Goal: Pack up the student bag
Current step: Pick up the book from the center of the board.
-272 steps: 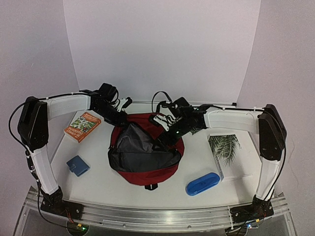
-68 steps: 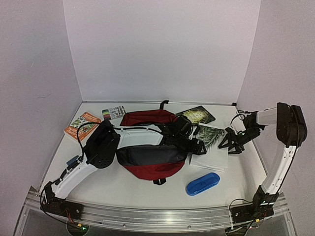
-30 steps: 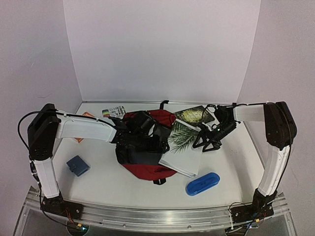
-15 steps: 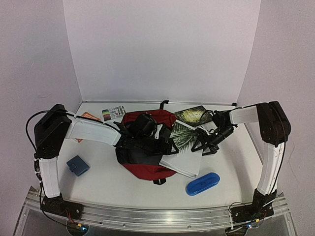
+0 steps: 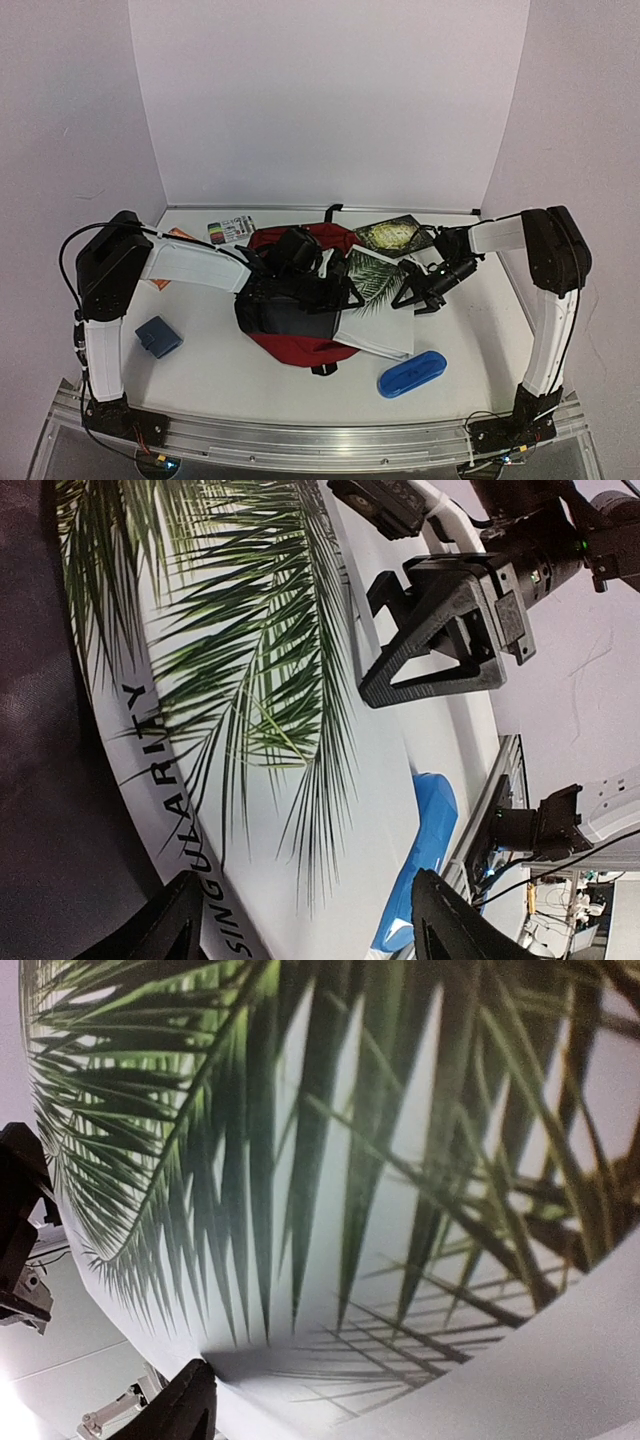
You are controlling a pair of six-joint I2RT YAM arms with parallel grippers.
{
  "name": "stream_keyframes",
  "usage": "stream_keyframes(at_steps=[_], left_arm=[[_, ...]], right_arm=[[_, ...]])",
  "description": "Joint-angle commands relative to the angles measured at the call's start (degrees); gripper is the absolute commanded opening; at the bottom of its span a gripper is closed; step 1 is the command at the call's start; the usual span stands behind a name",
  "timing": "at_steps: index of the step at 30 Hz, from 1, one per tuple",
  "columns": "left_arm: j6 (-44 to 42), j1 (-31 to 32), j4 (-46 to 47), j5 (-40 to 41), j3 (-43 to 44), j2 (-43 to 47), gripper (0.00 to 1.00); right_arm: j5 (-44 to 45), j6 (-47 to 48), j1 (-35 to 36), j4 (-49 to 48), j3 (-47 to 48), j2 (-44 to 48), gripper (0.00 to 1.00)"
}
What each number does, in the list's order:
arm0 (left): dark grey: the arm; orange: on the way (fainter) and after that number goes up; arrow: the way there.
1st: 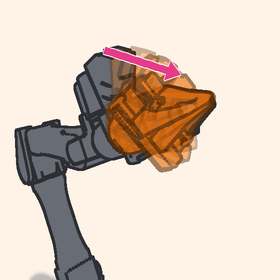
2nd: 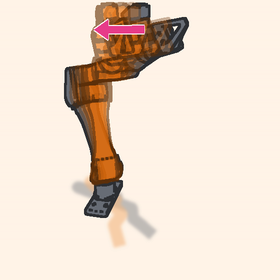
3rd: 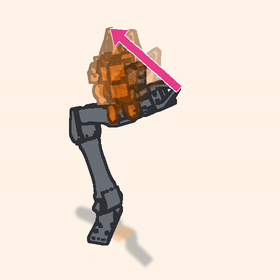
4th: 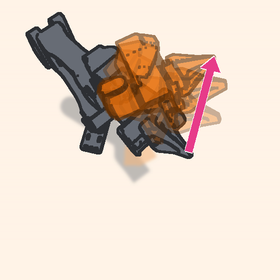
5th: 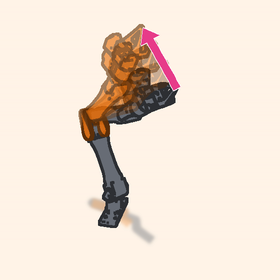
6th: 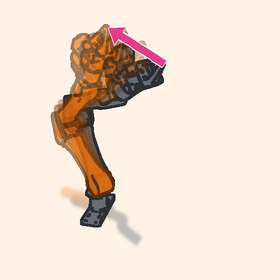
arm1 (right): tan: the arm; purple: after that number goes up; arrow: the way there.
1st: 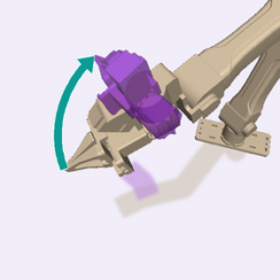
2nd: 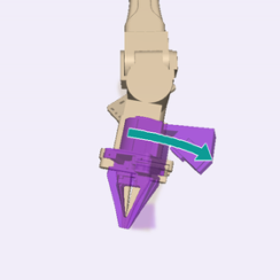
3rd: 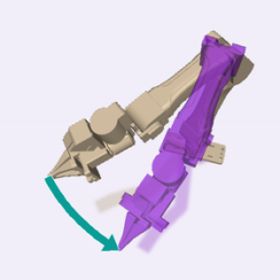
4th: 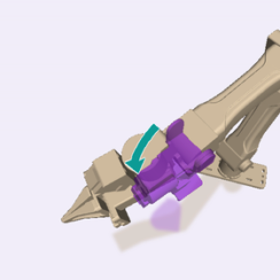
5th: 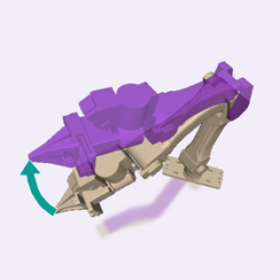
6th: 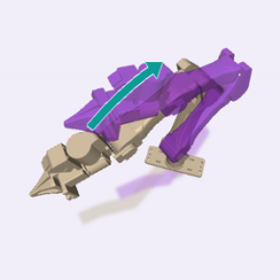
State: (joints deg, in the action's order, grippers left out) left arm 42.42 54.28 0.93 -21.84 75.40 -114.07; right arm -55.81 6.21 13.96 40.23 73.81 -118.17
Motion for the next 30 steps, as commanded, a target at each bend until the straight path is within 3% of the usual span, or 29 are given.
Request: stream_keyframes(at_steps=[1, 6, 11, 17, 30], left_arm=[[-0.1, 0.7, 8.8, -3.9, 0.5, 4.3, 0.71], [0.1, 0.6, 6.4, -0.5, 0.0, 4.3, 0.72], [0.1, 0.4, 3.9, 3.7, 0.1, 4.8, 0.80], [-1.9, 0.0, 0.1, 6.9, 0.9, 8.6, 0.98], [-5.5, -1.0, -13.8, 17.4, -2.2, 29.7, 1.00]], right_arm=[[-7.7, 1.5, 1.0, -0.9, -0.5, 2.4, 0.53], [-9.8, 1.3, 0.8, -0.8, 0.3, 7.0, 0.35], [-9.3, 0.6, 0.1, -0.7, 1.7, 11.1, 0.01], [-6.4, 0.0, 0.1, -0.8, 3.5, 15.6, 0.00], [15.7, 4.1, 1.3, 0.1, 15.5, 31.2, 0.00]])
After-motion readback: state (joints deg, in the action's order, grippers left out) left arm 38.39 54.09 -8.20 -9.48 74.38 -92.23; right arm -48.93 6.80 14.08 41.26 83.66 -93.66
